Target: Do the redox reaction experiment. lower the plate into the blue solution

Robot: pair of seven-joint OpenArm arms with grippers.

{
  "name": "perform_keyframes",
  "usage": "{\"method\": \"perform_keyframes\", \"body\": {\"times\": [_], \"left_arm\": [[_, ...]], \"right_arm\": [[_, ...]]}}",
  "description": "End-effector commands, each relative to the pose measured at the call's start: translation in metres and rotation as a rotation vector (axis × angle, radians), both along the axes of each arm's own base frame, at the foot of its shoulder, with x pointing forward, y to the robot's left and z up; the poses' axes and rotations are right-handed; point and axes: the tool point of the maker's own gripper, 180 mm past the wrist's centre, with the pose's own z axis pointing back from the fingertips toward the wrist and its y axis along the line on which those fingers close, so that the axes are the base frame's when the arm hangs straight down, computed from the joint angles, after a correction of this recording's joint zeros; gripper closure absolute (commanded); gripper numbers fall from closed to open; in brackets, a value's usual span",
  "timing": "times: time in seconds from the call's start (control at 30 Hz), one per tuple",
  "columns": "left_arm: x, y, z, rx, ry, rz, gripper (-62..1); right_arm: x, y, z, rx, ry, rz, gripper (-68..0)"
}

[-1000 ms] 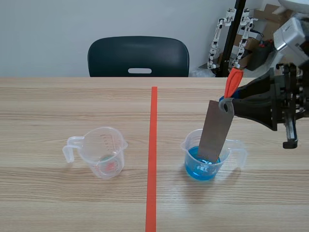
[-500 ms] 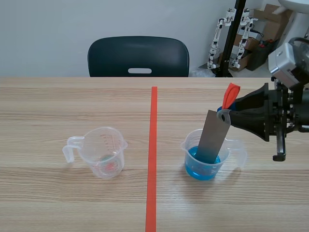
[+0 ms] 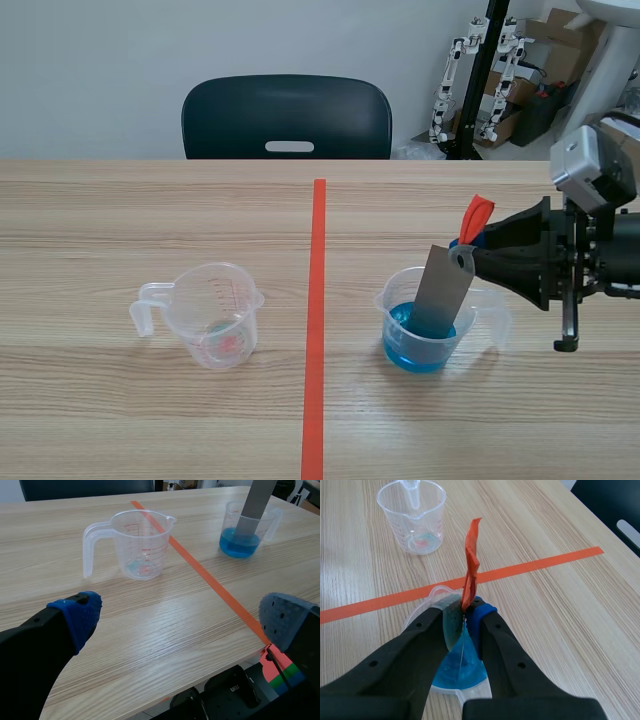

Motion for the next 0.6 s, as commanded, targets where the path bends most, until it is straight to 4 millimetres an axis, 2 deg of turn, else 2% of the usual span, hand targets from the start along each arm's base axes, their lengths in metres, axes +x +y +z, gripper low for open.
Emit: {"method": "perform_keyframes", "body": {"times": [0.0, 0.57], "left_arm": [[0.0050, -0.0001, 0.0057, -0.010, -0.030, 0.003, -62.3], [0.0066, -0.0001, 0.0057, -0.008, -0.033, 0.002, -62.3]], "right_arm": [[0.0035, 0.0007, 0.0050, 0.004, -0.025, 0.004, -0.6], [0.0043, 0.0009, 0.0065, 0.022, -0.028, 0.001, -0.6]]}}
